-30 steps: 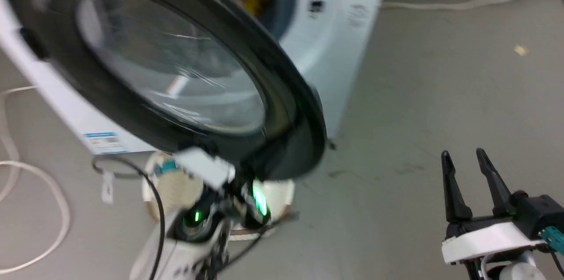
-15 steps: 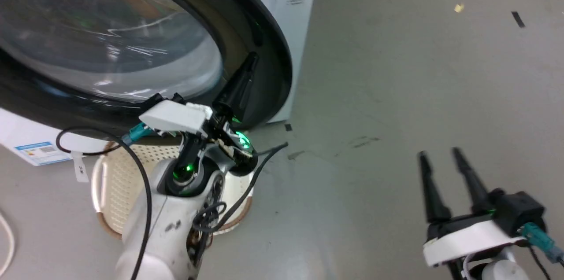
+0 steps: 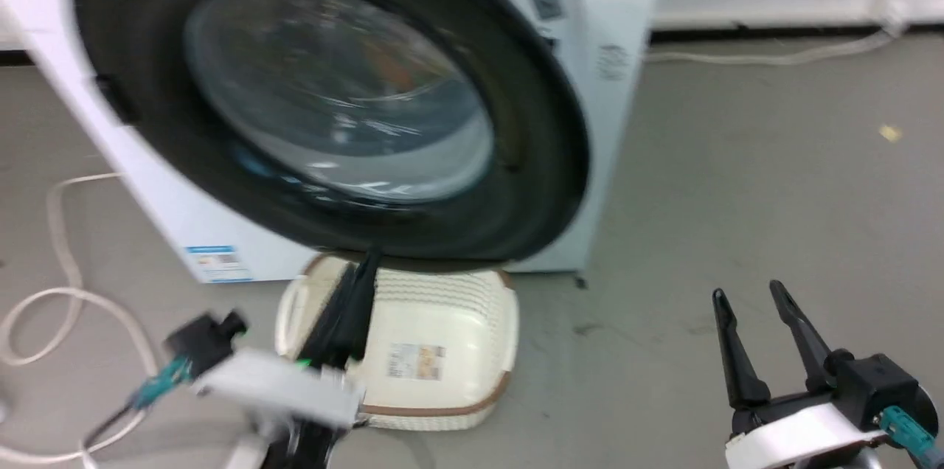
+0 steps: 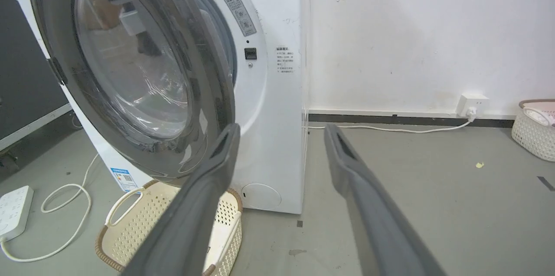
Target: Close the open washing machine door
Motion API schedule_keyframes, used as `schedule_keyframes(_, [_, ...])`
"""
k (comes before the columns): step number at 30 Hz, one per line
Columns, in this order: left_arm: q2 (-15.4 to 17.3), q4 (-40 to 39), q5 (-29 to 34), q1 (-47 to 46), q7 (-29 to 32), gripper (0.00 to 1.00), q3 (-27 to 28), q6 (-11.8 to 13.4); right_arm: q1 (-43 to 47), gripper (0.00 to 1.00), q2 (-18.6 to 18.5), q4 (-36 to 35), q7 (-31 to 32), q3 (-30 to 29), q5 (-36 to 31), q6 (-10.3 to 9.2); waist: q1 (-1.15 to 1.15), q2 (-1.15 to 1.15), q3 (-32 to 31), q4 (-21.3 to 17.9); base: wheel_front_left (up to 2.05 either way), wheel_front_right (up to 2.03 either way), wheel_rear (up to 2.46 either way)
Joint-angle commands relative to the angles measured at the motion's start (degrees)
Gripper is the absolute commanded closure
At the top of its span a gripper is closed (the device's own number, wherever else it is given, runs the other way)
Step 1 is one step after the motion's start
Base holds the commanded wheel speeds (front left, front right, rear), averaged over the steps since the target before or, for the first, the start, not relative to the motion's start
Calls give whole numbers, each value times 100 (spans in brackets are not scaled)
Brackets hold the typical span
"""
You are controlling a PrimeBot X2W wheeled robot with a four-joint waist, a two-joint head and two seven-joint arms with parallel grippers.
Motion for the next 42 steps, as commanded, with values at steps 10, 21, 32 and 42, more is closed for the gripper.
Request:
schedule_keyframes(10, [-294,-180,4454,686,-593,0,1597,-12,125,0,-72,-40,-26,-10,-233,5,1,0,-378,1074,0,0,0])
schedule_keyframes(21, [-851,-475,6700,1176,-594,0,1774,70,54,100,7,175,-26,200,-240,5,1,0,-71,1457,0,0,0])
schedule_keyframes(32, [-942,-235,6790,727,-595,0,1499,207,-1324,100,-878,540,-26,759,98,5,1,0,871,1840,0,0,0])
schedule_keyframes(42, [-952,-306,6683,378,-595,0,1220,452,-3221,100,-1952,1686,-26,1221,1302,5,1,0,1441,2060,0,0,0])
